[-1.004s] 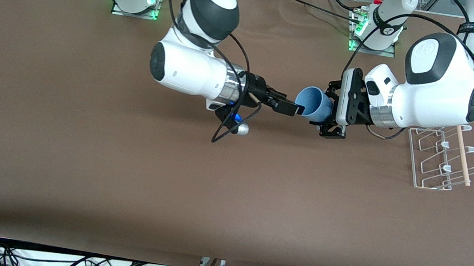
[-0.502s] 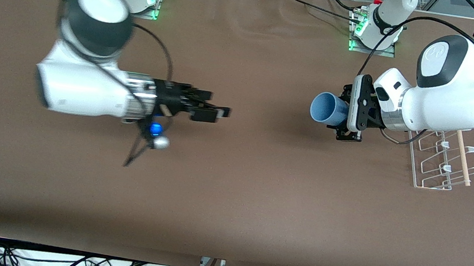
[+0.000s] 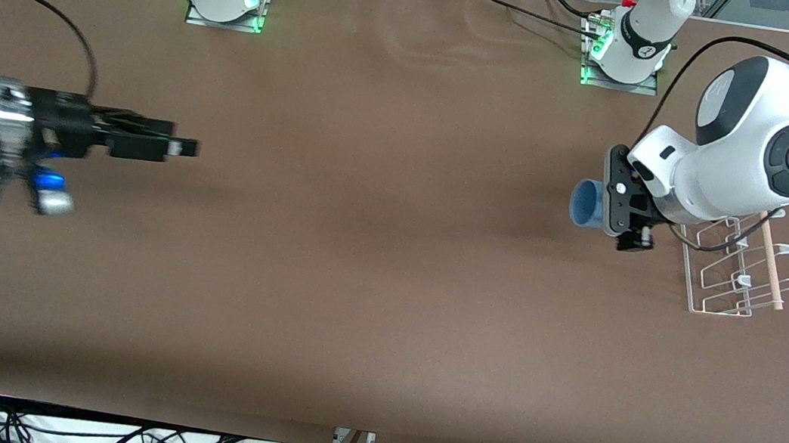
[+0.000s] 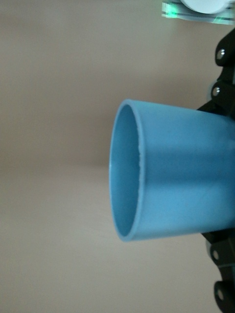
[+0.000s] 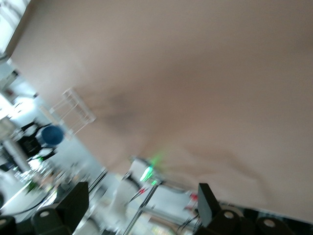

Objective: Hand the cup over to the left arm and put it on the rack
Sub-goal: 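Carry the cup with the left gripper onto a rack peg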

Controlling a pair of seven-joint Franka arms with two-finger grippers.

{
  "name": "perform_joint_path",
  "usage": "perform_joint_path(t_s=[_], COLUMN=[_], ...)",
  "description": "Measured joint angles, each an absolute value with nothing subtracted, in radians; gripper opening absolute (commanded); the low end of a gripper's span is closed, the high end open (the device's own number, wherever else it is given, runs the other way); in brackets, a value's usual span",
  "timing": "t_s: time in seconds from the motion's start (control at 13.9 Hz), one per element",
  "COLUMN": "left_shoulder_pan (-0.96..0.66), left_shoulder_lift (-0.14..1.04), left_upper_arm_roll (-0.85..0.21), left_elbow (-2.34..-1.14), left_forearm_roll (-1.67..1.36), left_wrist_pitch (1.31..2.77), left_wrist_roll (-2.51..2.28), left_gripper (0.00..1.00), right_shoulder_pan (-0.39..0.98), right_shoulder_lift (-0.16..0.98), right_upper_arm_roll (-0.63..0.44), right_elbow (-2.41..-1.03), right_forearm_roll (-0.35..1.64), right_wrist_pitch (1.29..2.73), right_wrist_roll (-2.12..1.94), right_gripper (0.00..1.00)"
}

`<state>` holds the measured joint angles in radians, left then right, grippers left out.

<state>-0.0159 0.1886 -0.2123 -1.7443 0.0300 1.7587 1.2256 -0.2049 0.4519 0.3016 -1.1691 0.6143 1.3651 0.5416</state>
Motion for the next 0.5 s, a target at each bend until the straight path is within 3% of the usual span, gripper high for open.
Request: perform_joint_path(t_s=[0.5], left_shoulder_pan=[-0.014], left_shoulder_lift=[0.199], left_upper_arm_roll=[-0.223], left_elbow=[-1.719], left_forearm_roll=[0.530], left_wrist_pitch=[1.566], left_wrist_roll=[1.017], left_gripper=[0.06], right_shoulder_pan=[-0.209], right_shoulder_lift=[0.403], right_upper_arm_roll=[0.283], right_elbow=[-1.172], right_forearm_roll=[0.308], right_wrist_pitch=[1.363], right_wrist_roll=[0.475], right_gripper=[0.99])
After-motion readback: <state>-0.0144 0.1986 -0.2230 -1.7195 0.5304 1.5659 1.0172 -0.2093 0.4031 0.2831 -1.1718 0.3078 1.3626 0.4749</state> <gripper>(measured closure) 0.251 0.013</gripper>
